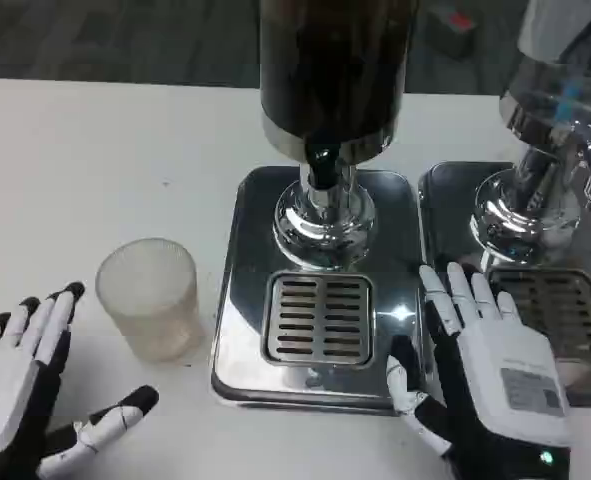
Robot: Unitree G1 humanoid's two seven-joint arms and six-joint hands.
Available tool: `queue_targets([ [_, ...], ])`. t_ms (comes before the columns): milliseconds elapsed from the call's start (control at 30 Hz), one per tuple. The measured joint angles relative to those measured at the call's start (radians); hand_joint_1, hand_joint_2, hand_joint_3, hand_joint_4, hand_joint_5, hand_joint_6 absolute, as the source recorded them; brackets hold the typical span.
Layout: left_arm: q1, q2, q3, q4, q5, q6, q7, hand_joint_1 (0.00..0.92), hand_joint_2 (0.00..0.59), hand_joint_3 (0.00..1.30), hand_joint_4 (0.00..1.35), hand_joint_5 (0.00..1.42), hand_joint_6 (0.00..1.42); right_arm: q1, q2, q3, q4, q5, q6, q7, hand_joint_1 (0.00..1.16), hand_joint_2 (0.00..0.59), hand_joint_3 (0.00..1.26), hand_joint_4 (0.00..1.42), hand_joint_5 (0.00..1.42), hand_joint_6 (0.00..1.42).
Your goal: Grasp the cup under the faucet to collect the drink, then remove the cup.
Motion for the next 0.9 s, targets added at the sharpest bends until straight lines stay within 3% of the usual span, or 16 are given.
queue_targets([
  [733,0.0,-0.004,0.003,0.0,-0.008,0.0,0.0,0.0,0.123,0.0,0.0,0.0,0.0,-0.001,0.003,0.0,0.002,0.002,0.0,0.001,0.38,0.584,0.09,0.01,0.0,0.02],
  [900,0.003,-0.01,0.029,-0.009,-0.038,-0.001,0.012,0.0,0.091,0.0,0.0,0.0,0.0,-0.001,0.003,0.0,0.002,0.002,0.0,0.008,0.38,0.586,0.09,0.01,0.0,0.02],
])
